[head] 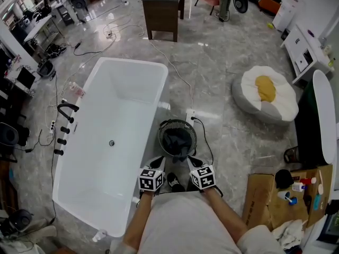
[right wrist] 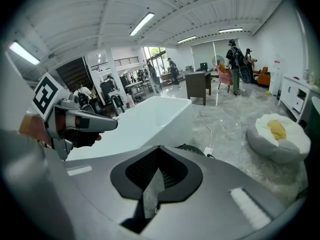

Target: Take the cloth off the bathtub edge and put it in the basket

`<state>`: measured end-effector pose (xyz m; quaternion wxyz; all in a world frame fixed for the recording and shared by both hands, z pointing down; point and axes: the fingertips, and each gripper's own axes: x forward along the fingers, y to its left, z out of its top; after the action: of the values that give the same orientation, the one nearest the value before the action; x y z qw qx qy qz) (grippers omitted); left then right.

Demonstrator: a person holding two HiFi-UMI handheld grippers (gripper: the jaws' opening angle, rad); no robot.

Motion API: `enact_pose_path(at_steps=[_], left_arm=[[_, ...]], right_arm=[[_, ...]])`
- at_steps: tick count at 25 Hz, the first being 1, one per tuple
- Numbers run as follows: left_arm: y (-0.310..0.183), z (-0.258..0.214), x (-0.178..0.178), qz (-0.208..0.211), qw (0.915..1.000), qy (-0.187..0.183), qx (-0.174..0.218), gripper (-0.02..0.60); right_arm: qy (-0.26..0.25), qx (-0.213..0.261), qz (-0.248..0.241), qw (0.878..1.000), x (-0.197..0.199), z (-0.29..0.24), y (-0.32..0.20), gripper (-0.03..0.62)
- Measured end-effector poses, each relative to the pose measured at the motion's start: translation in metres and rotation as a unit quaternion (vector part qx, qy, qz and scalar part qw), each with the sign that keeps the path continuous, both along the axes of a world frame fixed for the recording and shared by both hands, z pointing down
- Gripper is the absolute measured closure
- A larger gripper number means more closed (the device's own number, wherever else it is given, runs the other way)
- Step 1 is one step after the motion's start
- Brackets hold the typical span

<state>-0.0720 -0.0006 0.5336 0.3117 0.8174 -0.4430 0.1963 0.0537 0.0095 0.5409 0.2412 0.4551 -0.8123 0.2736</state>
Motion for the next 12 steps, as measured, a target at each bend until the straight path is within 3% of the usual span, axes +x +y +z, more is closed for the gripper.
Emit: enact_pose_path(at_steps=[12], left_arm=[[0.0011, -0.0008, -0.0096, -0.017, 0.9999, -0.002, 0.003, 0.523]], right_arm=[[0.003, 0.002, -0.013, 1.0, -0.0094, -0.0012, 0.0027, 0.592]])
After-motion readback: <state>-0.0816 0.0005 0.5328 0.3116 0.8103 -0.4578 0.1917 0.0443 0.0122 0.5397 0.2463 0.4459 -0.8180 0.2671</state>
